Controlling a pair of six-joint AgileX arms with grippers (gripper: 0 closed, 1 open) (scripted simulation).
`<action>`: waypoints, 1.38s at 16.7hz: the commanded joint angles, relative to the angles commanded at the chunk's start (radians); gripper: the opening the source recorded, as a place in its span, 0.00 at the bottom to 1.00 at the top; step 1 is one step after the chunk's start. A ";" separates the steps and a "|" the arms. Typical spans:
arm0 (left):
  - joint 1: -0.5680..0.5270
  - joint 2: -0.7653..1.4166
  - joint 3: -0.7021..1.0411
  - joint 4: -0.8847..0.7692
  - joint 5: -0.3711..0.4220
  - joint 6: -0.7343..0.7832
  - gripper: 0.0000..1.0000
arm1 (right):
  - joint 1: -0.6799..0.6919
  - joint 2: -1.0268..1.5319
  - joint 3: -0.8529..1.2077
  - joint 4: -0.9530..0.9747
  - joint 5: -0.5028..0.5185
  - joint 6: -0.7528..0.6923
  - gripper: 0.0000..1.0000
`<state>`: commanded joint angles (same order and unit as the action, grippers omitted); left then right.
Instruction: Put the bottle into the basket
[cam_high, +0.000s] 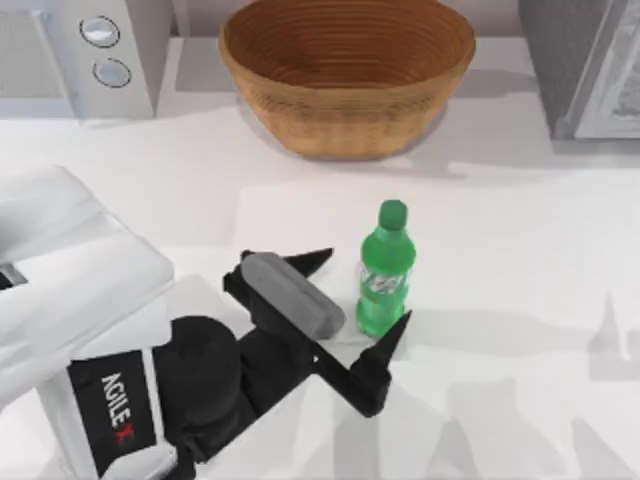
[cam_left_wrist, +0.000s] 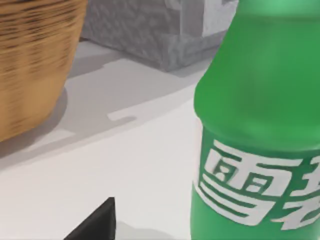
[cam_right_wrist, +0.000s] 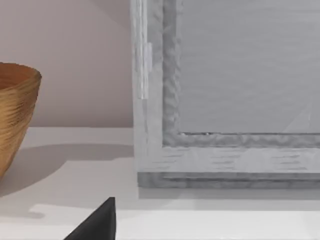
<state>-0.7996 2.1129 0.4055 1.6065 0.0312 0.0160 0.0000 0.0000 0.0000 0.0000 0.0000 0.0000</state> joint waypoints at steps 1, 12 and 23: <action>-0.001 0.013 0.036 -0.022 0.000 0.000 1.00 | 0.000 0.000 0.000 0.000 0.000 0.000 1.00; -0.005 0.078 0.224 -0.145 -0.004 -0.001 0.92 | 0.000 0.000 0.000 0.000 0.000 0.000 1.00; -0.005 0.078 0.224 -0.145 -0.004 -0.001 0.10 | 0.000 0.000 0.000 0.000 0.000 0.000 1.00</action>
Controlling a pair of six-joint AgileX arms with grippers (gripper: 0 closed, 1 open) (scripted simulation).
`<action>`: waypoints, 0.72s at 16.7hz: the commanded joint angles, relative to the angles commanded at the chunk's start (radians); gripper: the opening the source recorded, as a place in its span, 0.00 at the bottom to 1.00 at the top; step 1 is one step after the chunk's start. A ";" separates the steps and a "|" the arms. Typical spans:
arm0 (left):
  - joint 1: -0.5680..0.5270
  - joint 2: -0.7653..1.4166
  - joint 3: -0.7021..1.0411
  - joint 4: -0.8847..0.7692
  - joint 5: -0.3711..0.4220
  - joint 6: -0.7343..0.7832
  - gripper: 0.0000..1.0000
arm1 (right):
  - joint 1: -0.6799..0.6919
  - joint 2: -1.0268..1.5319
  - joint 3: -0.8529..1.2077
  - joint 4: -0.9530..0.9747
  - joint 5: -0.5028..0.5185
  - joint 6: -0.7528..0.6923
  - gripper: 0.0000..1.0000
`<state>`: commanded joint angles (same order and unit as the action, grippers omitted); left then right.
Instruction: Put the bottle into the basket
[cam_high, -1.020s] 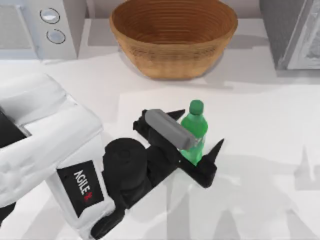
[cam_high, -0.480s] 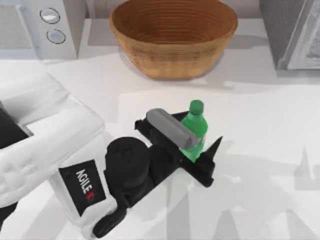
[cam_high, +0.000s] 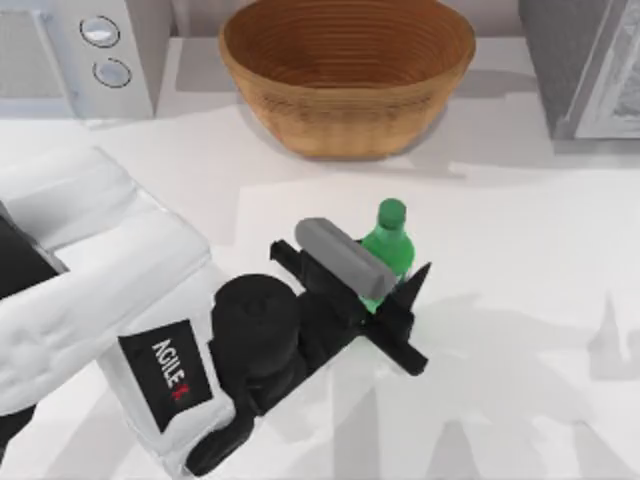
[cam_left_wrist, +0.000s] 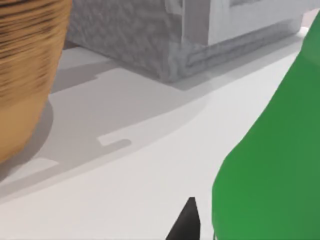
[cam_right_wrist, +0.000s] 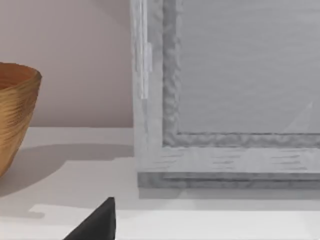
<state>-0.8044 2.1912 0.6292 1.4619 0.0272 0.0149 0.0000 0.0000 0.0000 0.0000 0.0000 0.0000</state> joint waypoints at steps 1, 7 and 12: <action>0.000 0.000 0.000 0.000 0.000 0.000 0.02 | 0.000 0.000 0.000 0.000 0.000 0.000 1.00; 0.000 0.000 0.000 0.000 0.000 0.000 0.00 | 0.000 0.000 0.000 0.000 0.000 0.000 1.00; 0.000 -0.015 -0.007 -0.008 0.001 0.001 0.00 | 0.000 0.000 0.000 0.000 0.000 0.000 1.00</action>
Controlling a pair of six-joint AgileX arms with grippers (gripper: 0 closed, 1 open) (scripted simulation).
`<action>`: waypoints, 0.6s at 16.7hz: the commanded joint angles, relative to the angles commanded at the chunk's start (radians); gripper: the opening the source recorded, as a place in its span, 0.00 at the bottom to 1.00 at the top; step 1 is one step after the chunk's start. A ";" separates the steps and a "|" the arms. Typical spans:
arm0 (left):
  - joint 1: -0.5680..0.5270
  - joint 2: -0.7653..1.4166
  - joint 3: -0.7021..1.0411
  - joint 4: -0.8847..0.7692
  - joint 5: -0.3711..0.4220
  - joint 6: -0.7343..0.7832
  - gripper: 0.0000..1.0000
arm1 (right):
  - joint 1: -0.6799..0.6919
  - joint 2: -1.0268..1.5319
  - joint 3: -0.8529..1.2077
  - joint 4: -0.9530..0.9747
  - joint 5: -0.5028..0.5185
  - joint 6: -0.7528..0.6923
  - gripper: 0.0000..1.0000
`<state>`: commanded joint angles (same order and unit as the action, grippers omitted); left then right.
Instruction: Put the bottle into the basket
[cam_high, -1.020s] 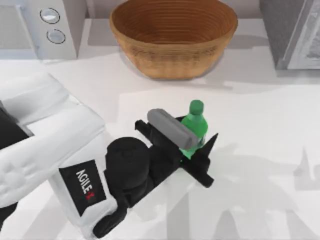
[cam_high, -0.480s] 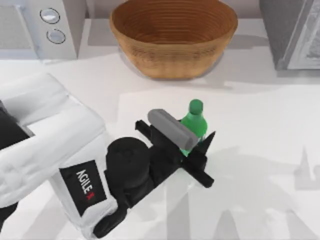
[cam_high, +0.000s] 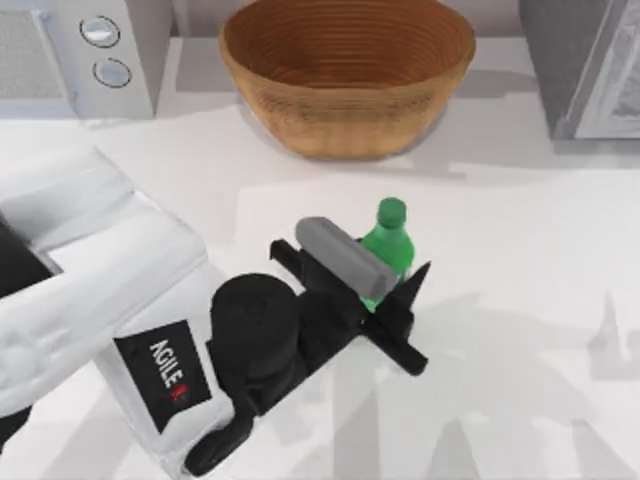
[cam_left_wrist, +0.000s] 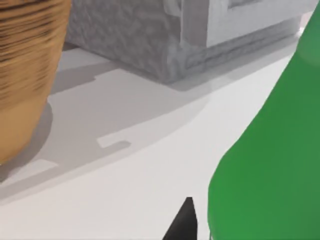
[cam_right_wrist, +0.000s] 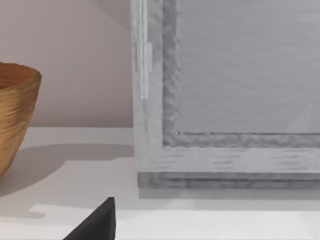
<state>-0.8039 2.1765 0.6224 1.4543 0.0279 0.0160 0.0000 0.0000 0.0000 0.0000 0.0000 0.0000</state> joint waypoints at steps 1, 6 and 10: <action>0.000 -0.022 -0.010 -0.013 0.001 0.000 0.00 | 0.000 0.000 0.000 0.000 0.000 0.000 1.00; 0.006 -0.286 -0.126 -0.160 -0.001 0.001 0.00 | 0.000 0.000 0.000 0.000 0.000 0.000 1.00; 0.011 -0.613 -0.265 -0.335 -0.003 0.001 0.00 | 0.000 0.000 0.000 0.000 0.000 0.000 1.00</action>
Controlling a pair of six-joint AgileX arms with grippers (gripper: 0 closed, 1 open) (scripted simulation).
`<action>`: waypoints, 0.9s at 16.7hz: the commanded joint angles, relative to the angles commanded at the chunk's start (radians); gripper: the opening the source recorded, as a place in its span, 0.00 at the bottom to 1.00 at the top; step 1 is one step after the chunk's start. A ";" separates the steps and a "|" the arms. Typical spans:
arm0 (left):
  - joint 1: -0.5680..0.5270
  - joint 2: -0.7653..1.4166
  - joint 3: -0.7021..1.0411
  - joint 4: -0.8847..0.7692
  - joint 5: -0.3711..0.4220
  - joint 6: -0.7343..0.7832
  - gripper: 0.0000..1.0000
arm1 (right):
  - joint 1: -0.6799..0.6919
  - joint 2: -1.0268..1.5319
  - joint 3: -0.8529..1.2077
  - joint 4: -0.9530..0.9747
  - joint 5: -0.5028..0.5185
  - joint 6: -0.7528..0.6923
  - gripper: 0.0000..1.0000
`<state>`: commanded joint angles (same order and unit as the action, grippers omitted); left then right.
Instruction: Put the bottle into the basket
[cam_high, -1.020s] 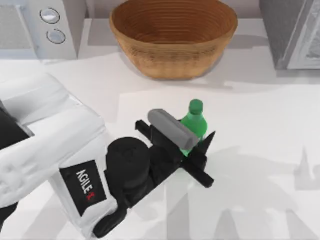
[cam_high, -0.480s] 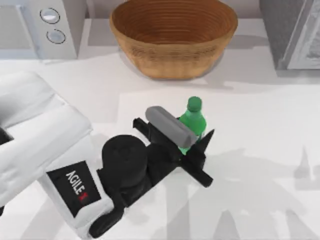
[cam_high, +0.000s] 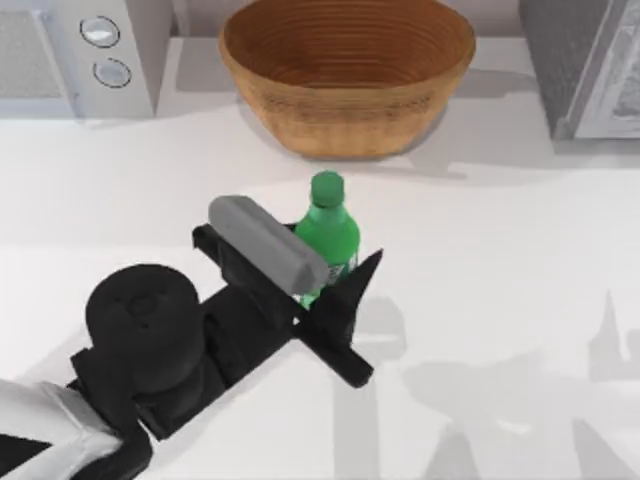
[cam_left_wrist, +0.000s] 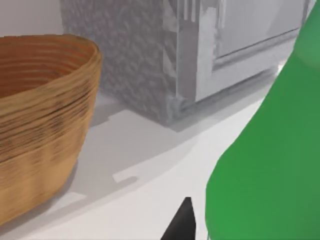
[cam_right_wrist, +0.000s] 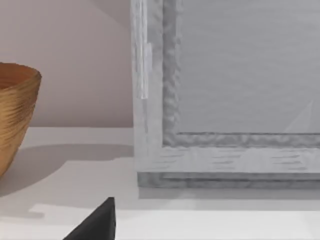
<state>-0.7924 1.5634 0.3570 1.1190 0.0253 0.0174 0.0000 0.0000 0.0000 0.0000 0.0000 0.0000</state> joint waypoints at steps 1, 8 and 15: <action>0.001 -0.082 -0.035 -0.044 0.000 0.000 0.00 | 0.000 0.000 0.000 0.000 0.000 0.000 1.00; 0.004 -0.436 -0.198 -0.249 0.001 0.000 0.00 | 0.000 0.000 0.000 0.000 0.000 0.000 1.00; 0.000 -0.432 -0.188 -0.257 -0.005 0.001 0.00 | 0.000 0.000 0.000 0.000 0.000 0.000 1.00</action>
<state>-0.7921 1.1314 0.1685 0.8616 0.0198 0.0181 0.0000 0.0000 0.0000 0.0000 0.0000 0.0000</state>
